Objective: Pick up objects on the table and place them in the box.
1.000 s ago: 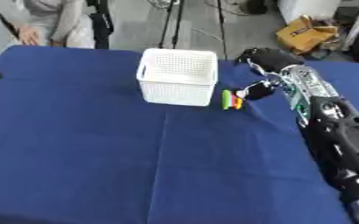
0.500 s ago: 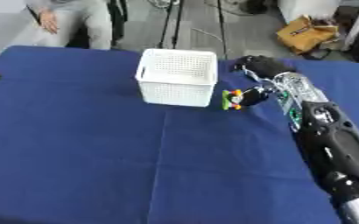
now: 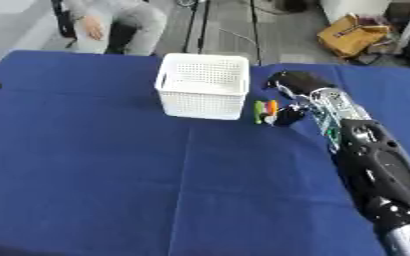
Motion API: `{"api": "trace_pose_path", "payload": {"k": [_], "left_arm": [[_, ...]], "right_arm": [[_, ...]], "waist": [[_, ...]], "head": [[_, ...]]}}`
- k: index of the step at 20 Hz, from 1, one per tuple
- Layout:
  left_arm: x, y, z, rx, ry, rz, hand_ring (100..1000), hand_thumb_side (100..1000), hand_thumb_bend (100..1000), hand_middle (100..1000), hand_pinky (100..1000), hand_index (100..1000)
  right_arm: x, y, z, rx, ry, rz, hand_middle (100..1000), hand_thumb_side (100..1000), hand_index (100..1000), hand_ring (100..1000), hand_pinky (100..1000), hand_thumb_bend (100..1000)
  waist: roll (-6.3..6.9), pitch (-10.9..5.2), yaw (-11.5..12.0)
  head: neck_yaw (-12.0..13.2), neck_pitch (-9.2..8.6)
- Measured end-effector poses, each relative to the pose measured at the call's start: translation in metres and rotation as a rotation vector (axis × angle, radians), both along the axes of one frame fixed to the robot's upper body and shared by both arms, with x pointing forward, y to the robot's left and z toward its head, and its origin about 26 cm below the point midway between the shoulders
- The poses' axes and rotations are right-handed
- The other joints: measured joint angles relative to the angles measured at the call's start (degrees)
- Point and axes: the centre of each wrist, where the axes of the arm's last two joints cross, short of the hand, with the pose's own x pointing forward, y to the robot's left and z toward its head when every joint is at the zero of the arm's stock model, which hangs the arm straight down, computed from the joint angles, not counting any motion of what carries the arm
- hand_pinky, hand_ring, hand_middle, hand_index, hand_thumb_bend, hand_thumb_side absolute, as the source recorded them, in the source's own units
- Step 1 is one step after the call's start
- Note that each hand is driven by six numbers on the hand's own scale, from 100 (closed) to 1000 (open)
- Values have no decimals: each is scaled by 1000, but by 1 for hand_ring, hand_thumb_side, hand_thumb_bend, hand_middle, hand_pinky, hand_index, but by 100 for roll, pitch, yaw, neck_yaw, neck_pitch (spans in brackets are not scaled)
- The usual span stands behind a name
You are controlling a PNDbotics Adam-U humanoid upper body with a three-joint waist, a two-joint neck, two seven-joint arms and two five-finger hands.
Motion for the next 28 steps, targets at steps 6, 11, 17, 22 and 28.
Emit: {"api": "trace_pose_path", "payload": {"k": [6, 11, 17, 22, 28], "left_arm": [[0, 0, 0, 1, -1, -1, 816, 1000, 292, 705, 677, 820], [0, -1, 2, 4, -7, -7, 817, 1000, 290, 705, 678, 821], [0, -2, 4, 7, -10, -12, 817, 1000, 287, 705, 678, 822], [0, -2, 4, 8, -10, -15, 817, 1000, 286, 703, 678, 823], [0, -3, 4, 9, -10, -16, 818, 1000, 285, 703, 678, 823]], "right_arm": [[0, -2, -3, -33, 32, -24, 788, 372, 858, 787, 741, 449], [1, -3, -4, -64, 64, -50, 788, 365, 855, 788, 744, 441], [1, -4, -4, -86, 83, -66, 787, 355, 852, 788, 746, 423], [1, -4, -3, -102, 88, -79, 749, 325, 809, 780, 745, 381], [1, -5, -2, -149, 74, -90, 717, 305, 763, 770, 742, 345]], "waist": [[0, 4, 42], [0, 12, 79], [0, 43, 108], [0, 51, 120], [0, 55, 119]], "head": [[-1, 0], [-5, 0], [-8, -2], [-8, -2], [-8, -2]]}}
